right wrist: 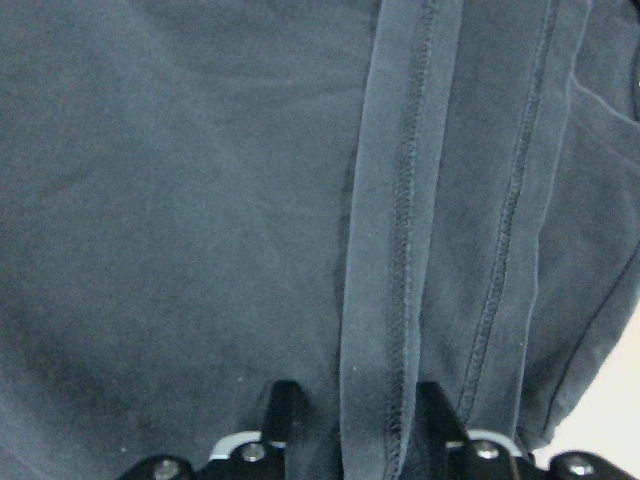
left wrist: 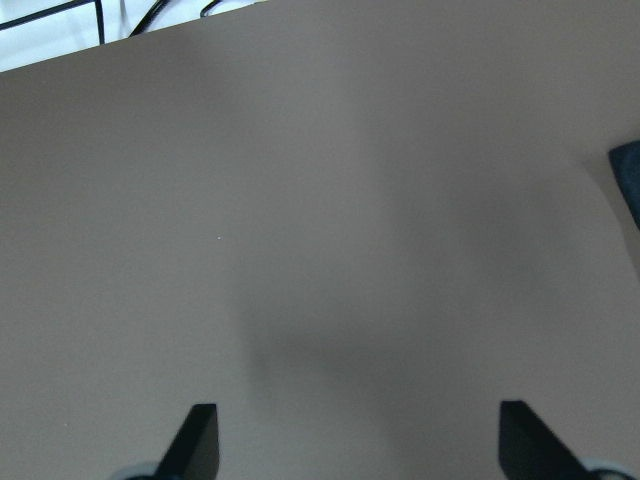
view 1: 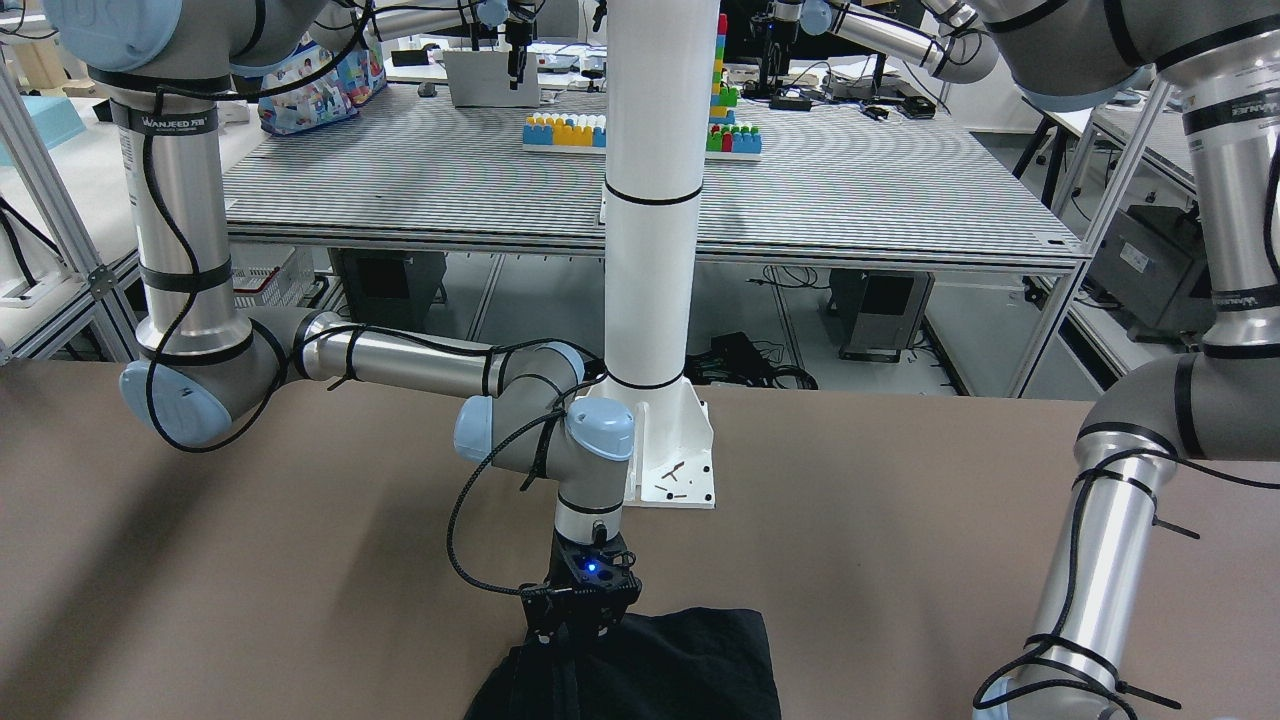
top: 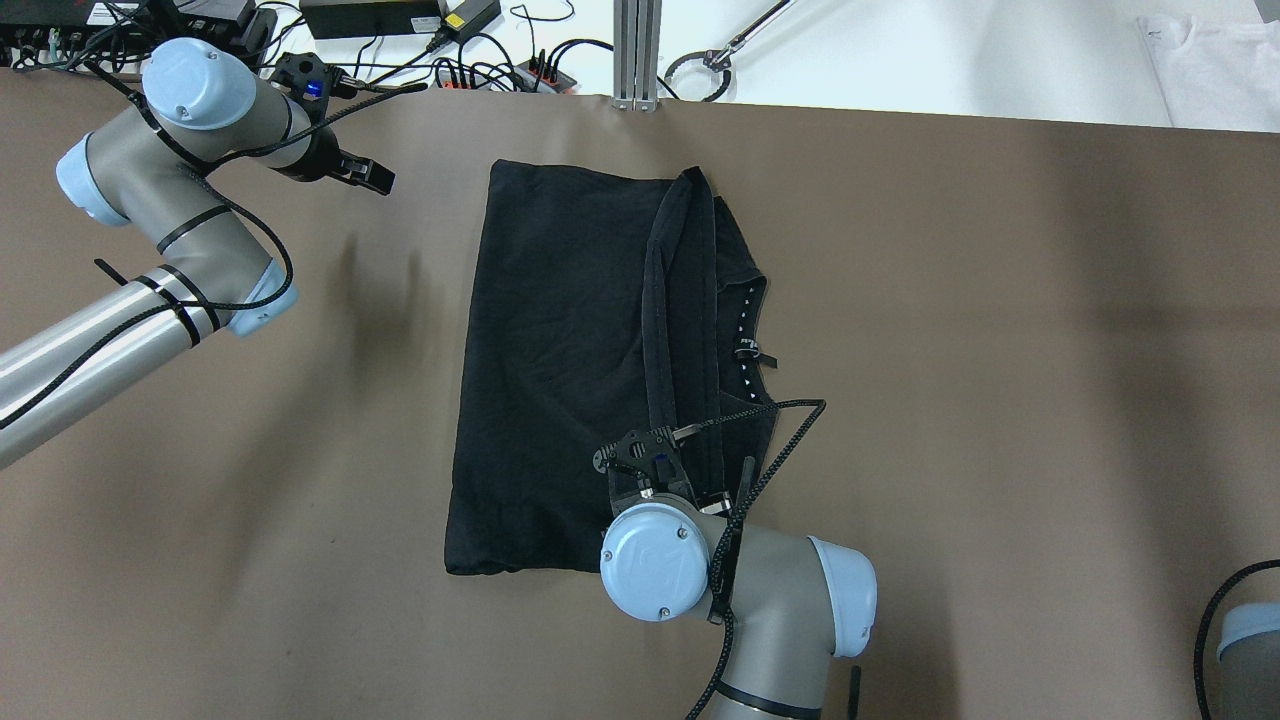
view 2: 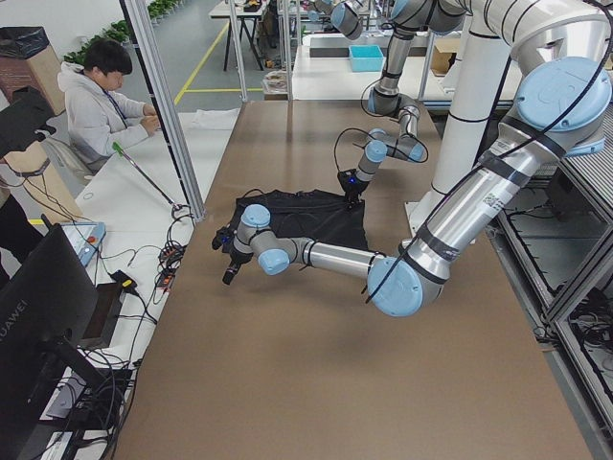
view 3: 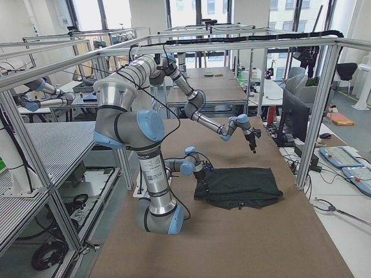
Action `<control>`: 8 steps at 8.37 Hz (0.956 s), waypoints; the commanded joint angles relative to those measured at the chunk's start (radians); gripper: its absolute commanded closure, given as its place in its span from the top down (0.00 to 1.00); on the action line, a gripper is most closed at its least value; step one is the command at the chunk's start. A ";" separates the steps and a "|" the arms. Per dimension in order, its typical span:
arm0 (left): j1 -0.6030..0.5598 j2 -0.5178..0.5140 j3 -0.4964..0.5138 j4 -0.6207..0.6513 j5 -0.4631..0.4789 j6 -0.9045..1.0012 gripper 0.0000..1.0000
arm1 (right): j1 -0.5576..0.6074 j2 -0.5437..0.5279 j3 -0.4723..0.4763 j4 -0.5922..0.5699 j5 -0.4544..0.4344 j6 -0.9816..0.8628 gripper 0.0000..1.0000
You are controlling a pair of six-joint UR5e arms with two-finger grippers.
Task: Fold clothes
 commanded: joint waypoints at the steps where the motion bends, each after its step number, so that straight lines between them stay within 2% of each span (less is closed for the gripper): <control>1: 0.001 0.000 0.000 0.000 0.000 0.000 1.00 | 0.000 -0.004 0.005 -0.018 -0.004 -0.028 0.48; 4: 0.003 0.009 -0.001 0.000 0.000 0.002 1.00 | 0.000 -0.005 0.009 -0.018 -0.005 -0.028 0.47; 8: 0.003 0.009 -0.001 0.000 0.000 0.003 1.00 | 0.000 -0.016 0.033 -0.019 -0.005 -0.028 0.29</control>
